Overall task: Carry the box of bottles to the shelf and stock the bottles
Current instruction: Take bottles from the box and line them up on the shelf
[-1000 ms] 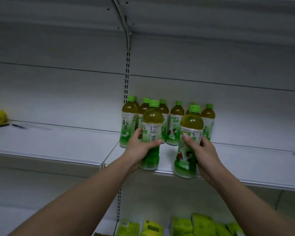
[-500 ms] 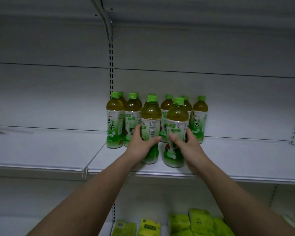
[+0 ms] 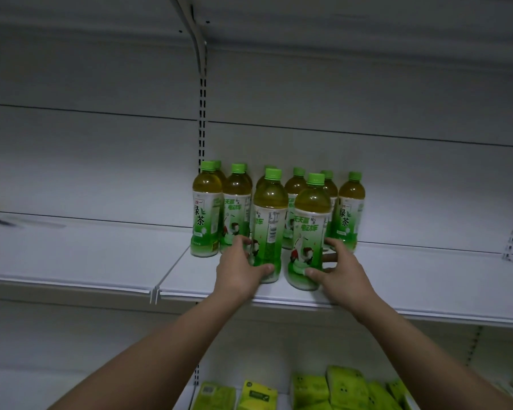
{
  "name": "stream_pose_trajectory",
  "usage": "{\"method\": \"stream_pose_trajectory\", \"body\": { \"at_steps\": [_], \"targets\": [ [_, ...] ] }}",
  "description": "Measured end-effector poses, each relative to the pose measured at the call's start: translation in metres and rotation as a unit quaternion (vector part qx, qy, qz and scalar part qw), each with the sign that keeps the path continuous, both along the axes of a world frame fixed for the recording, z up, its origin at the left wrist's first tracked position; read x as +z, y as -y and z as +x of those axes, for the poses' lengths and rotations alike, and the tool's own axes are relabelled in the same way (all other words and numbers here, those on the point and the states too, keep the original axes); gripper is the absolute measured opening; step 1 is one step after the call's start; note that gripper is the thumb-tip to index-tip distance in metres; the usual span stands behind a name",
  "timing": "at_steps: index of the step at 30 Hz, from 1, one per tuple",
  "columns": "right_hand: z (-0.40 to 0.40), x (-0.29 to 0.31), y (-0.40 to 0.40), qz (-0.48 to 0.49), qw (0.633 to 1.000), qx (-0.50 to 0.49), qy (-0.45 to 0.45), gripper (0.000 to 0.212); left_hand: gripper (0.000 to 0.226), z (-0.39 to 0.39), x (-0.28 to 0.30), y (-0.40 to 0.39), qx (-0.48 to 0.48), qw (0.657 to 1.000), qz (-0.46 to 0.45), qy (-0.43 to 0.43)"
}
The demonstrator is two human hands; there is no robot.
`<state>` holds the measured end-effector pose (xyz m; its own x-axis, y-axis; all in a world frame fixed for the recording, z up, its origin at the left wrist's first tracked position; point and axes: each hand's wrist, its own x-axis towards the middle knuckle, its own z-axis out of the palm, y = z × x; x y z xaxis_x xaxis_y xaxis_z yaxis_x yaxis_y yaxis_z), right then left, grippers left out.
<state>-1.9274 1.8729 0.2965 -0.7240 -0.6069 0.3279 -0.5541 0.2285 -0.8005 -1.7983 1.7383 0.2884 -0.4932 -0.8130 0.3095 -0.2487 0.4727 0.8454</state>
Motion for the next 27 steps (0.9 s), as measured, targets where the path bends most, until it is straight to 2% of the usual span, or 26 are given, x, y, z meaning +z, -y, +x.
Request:
{"method": "stream_pose_trajectory", "body": {
  "at_steps": [8, 12, 20, 27],
  "targets": [
    [-0.022, 0.000, 0.032, 0.016, 1.000, -0.002, 0.005, 0.058, 0.047, -0.036, 0.000, 0.010, 0.055, 0.995, -0.071, 0.043],
    [-0.035, -0.003, 0.053, 0.021, 0.999, -0.023, -0.013, 0.055, 0.047, -0.053, 0.000, 0.022, 0.081, 0.990, -0.095, 0.064],
    [-0.053, -0.011, 0.087, 0.037, 0.996, -0.067, -0.040, 0.062, 0.045, -0.068, 0.002, 0.032, 0.142, 0.966, -0.161, 0.144],
    [-0.055, -0.013, 0.098, 0.049, 0.994, -0.083, -0.060, 0.063, 0.043, -0.071, 0.004, 0.035, 0.155, 0.959, -0.171, 0.166]
  ]
}}
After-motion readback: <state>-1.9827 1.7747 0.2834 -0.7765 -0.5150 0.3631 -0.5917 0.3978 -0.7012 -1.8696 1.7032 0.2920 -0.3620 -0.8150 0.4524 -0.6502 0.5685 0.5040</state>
